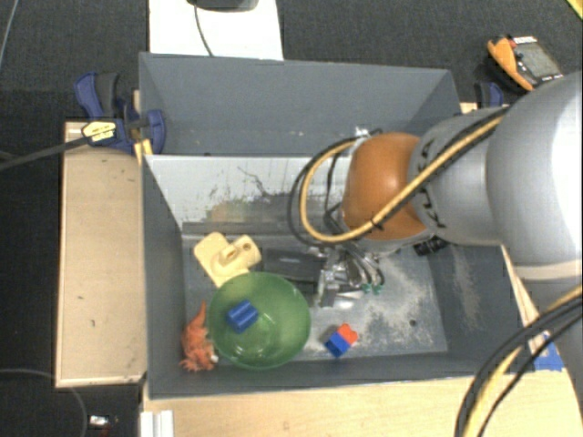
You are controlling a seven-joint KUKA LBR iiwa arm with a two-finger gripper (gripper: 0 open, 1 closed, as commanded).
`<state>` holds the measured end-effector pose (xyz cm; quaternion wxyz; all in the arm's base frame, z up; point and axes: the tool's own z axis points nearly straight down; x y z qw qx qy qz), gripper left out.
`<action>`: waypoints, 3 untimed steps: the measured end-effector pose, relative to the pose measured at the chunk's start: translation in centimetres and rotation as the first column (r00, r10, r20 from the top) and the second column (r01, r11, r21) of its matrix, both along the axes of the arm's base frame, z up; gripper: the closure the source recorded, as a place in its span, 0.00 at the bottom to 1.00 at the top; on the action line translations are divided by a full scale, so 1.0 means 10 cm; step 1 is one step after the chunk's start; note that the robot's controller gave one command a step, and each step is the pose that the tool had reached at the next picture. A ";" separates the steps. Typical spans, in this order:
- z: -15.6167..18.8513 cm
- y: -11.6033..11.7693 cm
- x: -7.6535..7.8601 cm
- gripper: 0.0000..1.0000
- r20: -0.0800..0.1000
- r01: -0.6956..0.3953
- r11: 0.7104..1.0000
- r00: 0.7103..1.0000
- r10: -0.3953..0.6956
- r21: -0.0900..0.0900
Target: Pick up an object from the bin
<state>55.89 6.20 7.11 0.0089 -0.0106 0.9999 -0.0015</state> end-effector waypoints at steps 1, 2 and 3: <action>0.00 0.00 0.00 1.00 0.000 -0.001 1.000 1.000 0.001 0.000; 0.02 0.00 -0.01 1.00 0.000 -0.002 1.000 1.000 0.002 0.000; 0.45 0.00 -0.04 1.00 -0.013 -0.004 1.000 1.000 0.004 -0.001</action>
Offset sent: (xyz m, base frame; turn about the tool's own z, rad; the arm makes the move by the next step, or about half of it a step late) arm -0.0002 -0.0001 0.0078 -0.0006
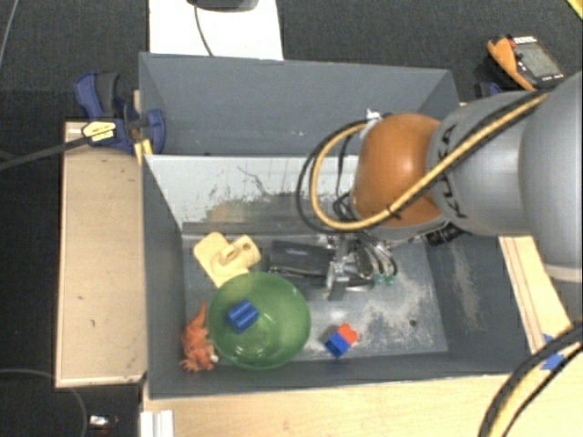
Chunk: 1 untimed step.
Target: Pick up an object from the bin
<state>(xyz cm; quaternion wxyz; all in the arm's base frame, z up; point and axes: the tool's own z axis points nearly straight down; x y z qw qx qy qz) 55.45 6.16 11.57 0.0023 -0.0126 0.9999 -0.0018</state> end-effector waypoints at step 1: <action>0.36 0.00 -0.01 1.00 -0.006 -0.003 1.000 1.000 0.003 0.000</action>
Offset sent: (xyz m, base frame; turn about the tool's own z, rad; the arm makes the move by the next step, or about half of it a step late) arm 0.0002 0.0000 0.0664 -0.0017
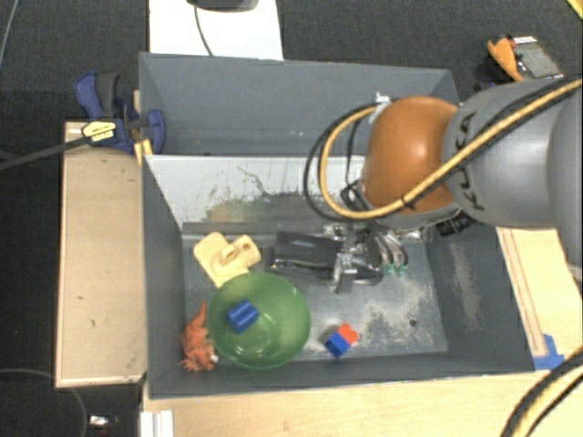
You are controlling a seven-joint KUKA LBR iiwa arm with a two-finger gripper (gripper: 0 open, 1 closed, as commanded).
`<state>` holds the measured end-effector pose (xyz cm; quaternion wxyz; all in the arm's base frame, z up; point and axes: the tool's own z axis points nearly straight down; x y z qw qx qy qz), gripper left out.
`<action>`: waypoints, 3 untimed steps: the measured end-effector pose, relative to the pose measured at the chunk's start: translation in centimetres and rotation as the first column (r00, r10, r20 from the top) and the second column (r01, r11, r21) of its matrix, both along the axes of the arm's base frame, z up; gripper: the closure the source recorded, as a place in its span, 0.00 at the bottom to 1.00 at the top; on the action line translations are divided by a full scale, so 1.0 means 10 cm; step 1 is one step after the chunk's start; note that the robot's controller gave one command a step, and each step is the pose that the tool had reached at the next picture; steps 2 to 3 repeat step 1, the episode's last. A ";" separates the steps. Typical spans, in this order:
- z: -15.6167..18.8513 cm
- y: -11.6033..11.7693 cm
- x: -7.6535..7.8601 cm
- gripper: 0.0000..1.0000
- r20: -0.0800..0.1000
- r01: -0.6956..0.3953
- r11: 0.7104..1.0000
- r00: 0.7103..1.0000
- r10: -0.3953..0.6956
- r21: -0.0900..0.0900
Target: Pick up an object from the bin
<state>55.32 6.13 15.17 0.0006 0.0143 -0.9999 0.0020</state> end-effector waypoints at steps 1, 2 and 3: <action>0.20 0.00 0.00 1.00 0.001 -0.002 1.000 1.000 0.002 0.000; 0.20 0.00 0.00 1.00 0.001 -0.002 1.000 1.000 0.002 0.000; 0.20 0.00 0.00 1.00 0.001 -0.002 1.000 1.000 0.002 0.000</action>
Offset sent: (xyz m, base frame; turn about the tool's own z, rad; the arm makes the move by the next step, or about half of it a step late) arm 0.0002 0.0000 0.0287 -0.0020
